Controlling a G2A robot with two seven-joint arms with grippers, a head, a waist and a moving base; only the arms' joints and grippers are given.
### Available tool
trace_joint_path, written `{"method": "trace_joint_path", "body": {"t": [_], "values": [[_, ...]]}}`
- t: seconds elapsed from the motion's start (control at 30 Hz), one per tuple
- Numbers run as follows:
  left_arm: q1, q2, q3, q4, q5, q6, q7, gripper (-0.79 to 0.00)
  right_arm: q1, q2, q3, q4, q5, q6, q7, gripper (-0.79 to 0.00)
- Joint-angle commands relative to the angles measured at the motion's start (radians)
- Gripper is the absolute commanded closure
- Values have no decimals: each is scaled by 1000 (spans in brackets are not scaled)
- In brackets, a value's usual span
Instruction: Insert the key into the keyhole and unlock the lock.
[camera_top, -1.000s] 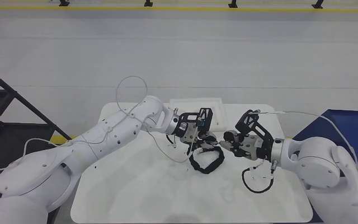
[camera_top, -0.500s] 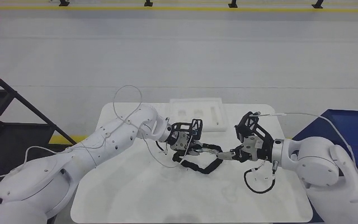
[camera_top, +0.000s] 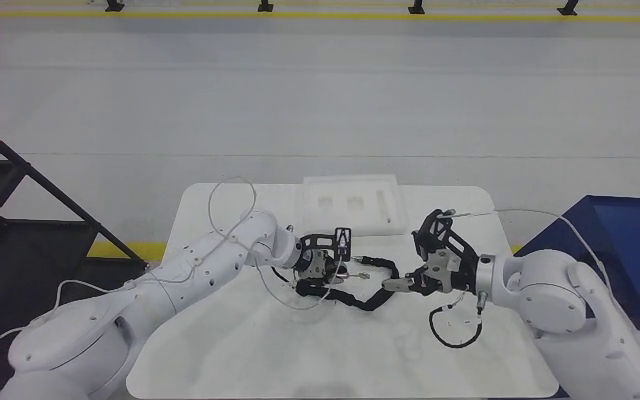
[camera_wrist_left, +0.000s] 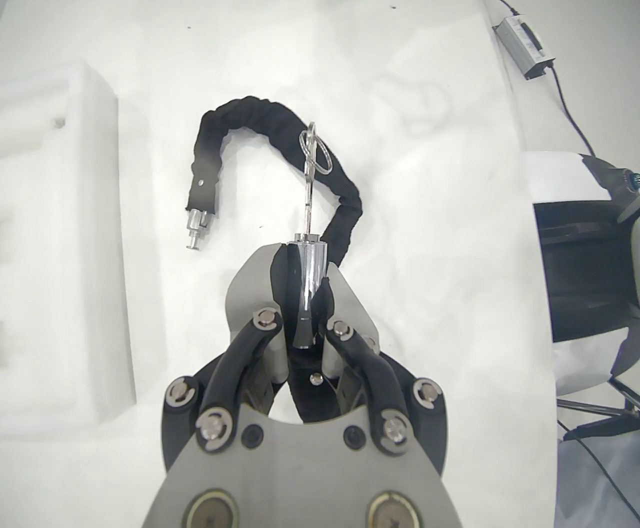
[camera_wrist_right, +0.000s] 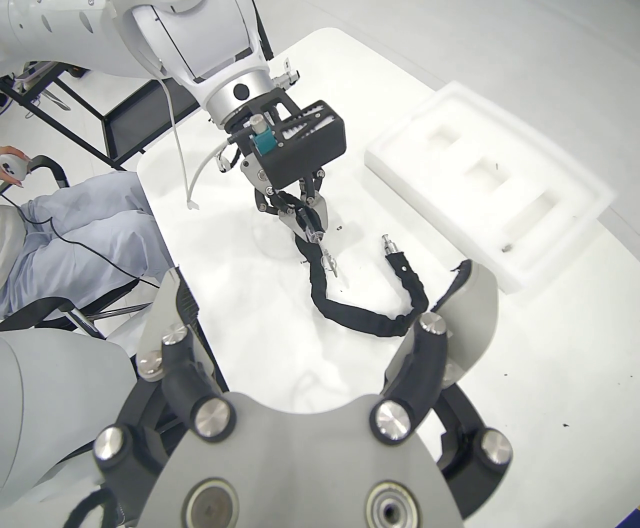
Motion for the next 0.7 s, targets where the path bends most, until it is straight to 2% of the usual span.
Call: {"method": "trace_joint_path", "body": {"t": [0.0, 0.27, 0.53, 0.67], "values": [[13, -3, -9, 12, 22, 12, 24, -785, -6, 0, 0, 8, -4, -10, -9, -785], [25, 2, -79, 35, 104, 49, 158, -785, -13, 2, 0, 39, -16, -56, -43, -785], [26, 55, -234, 34, 155, 43, 390, -785, 32, -11, -44, 167, -26, -228, -195, -785], [24, 76, -301, 38, 175, -3, 468, -785, 101, -25, -84, 257, -49, -318, -294, -785]]}}
